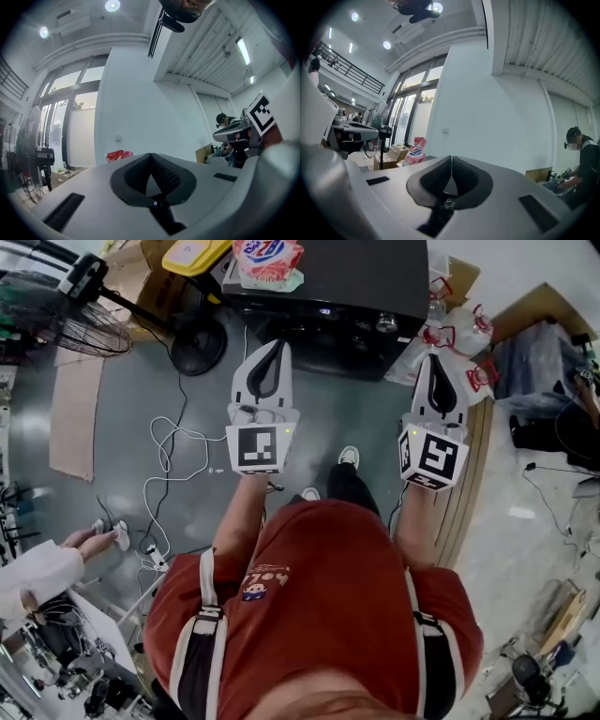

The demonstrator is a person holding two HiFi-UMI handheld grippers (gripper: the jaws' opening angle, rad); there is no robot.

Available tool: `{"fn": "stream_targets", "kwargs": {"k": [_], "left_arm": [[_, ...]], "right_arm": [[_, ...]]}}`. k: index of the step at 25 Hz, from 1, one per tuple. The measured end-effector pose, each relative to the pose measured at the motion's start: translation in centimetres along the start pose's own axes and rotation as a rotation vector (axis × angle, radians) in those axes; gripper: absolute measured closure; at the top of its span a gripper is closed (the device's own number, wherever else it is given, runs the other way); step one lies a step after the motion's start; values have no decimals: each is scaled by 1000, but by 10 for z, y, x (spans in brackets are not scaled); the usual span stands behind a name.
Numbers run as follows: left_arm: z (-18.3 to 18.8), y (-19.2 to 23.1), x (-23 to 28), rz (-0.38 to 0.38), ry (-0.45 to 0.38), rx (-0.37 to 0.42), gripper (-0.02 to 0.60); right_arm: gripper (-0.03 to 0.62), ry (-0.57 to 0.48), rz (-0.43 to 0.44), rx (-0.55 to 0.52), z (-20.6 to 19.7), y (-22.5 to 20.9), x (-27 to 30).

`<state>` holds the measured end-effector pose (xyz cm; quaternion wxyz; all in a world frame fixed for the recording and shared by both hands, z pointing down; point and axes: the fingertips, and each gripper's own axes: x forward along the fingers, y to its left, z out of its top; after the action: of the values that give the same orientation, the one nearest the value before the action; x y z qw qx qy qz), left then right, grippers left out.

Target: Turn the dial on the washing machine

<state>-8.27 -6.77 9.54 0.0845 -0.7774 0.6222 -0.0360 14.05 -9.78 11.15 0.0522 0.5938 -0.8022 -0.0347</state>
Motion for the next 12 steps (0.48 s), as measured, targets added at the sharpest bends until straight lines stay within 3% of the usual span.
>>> {"fn": "stream_targets", "kwargs": {"k": [6, 12], "left_arm": [[-20, -28, 73, 20, 22, -12, 572], [-62, -44, 127, 48, 61, -53, 572]], "right_arm": [[580, 42, 21, 47, -40, -50, 57], [580, 81, 69, 67, -84, -62, 105]]}}
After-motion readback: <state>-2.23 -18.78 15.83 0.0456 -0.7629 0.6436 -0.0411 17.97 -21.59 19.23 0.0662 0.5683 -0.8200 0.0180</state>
